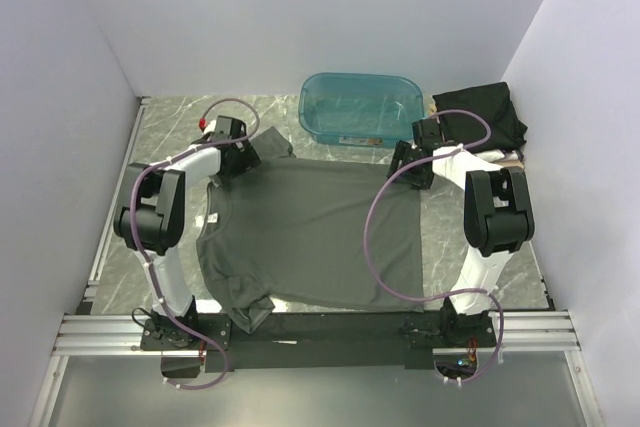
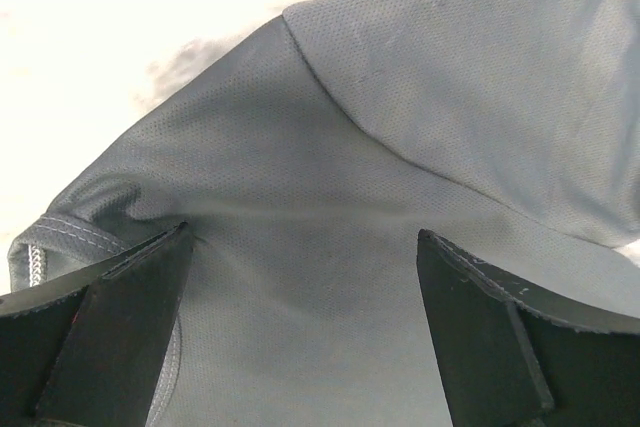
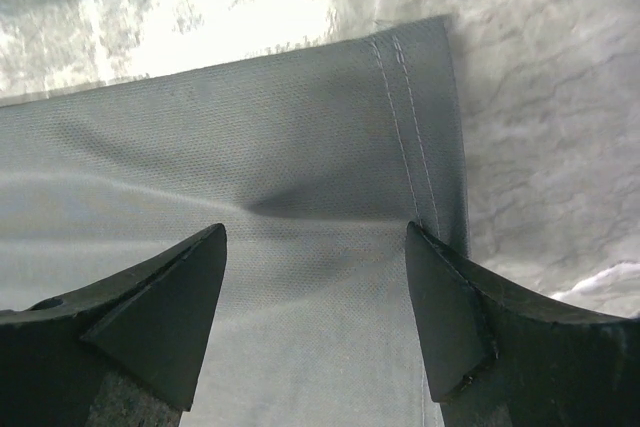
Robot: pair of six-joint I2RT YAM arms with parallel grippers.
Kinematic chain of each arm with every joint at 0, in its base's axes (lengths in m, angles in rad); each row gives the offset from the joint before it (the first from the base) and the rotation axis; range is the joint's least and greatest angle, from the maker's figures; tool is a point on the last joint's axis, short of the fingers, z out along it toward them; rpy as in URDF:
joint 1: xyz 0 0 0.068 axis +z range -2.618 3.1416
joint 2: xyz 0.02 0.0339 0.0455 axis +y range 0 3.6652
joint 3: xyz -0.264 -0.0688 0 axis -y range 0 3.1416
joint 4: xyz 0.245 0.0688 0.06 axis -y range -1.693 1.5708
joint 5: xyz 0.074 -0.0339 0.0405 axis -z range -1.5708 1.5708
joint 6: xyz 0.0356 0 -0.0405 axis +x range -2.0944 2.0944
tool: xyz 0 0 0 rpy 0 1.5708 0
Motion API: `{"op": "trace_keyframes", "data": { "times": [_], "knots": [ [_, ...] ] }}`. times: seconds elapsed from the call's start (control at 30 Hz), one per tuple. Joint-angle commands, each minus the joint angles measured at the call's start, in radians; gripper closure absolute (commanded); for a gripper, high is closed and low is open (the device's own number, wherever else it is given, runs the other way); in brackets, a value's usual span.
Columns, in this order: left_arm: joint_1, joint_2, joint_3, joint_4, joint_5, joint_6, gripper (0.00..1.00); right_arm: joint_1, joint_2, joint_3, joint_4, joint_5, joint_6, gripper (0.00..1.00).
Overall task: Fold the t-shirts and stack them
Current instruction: Flatten the tshirt out
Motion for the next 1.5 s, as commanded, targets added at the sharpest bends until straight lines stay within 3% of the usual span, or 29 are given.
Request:
{"op": "trace_keyframes", "data": {
  "times": [0.0, 0.33, 0.47, 0.67, 0.77, 0.87, 1.13, 1.33, 1.47],
  "knots": [
    [0.003, 0.030, 0.074, 0.026, 0.053, 0.046, 0.01, -0.016, 0.017, 0.046, -0.001, 0.009, -0.023, 0.21],
    [0.000, 0.041, 0.310, -0.035, 0.114, 0.099, 0.01, -0.011, -0.182, 0.000, 0.008, 0.030, -0.023, 0.20],
    [-0.012, -0.176, 0.128, 0.008, 0.106, 0.060, 0.01, 0.064, -0.367, -0.164, 0.022, 0.053, 0.003, 0.20],
    [-0.073, -0.468, -0.290, -0.010, 0.051, -0.091, 0.01, 0.230, -0.551, -0.382, 0.008, 0.107, 0.126, 0.19],
    [-0.102, -0.642, -0.499, -0.015, 0.070, -0.183, 0.01, 0.244, -0.599, -0.471, 0.012, 0.072, 0.151, 0.18],
    [-0.106, -0.744, -0.576, -0.068, 0.045, -0.224, 0.01, 0.241, -0.589, -0.521, 0.017, 0.058, 0.143, 0.18],
    [-0.106, -0.801, -0.693, -0.150, 0.021, -0.298, 0.01, 0.202, -0.475, -0.537, 0.025, 0.030, 0.123, 0.18],
    [-0.100, -0.709, -0.713, -0.072, 0.008, -0.297, 0.01, 0.149, -0.406, -0.503, 0.011, 0.038, 0.097, 0.18],
    [-0.084, -0.614, -0.647, -0.058, 0.007, -0.269, 0.01, 0.087, -0.389, -0.473, -0.004, 0.032, 0.073, 0.18]
  ]
}}
